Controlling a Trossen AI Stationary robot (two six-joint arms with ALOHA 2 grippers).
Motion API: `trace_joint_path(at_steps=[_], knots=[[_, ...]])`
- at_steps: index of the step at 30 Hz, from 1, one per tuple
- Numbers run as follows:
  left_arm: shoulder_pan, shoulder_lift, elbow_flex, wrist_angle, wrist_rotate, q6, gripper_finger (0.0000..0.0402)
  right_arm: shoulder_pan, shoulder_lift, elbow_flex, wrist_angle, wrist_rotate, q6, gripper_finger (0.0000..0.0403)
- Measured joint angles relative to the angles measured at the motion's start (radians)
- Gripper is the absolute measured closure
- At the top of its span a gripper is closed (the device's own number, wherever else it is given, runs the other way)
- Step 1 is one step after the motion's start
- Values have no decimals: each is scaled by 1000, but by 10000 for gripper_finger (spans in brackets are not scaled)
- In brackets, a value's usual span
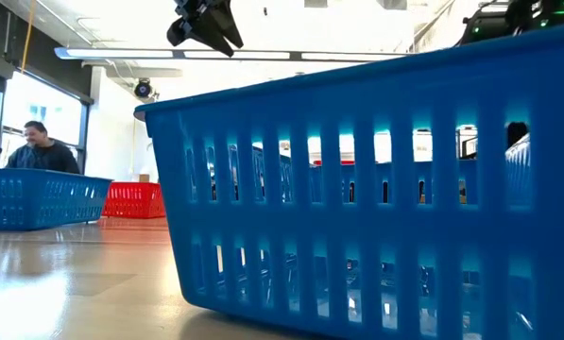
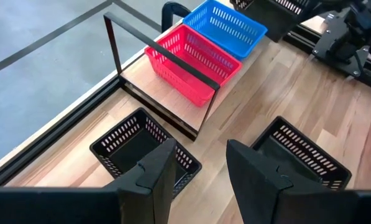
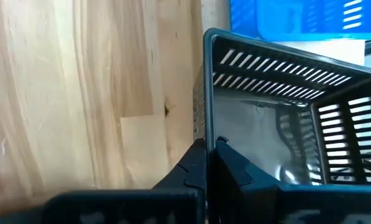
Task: Stack baskets on shelf by color
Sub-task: Put the bottom black bin on the shelf
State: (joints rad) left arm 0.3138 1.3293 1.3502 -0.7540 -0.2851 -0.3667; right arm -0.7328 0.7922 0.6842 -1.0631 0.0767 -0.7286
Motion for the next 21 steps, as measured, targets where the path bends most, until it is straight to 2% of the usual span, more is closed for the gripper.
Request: trace_joint_path(at_steps=[8,12,21], knots=[[0,0,0,0,38,0,270,-36,33,0,14,1,-11,402],[0,0,0,0,39,-3,270,-35,32,0,34,34,-13,402],[0,0,0,0,39,-24,270,-35,33,0,36,28,-66,401]])
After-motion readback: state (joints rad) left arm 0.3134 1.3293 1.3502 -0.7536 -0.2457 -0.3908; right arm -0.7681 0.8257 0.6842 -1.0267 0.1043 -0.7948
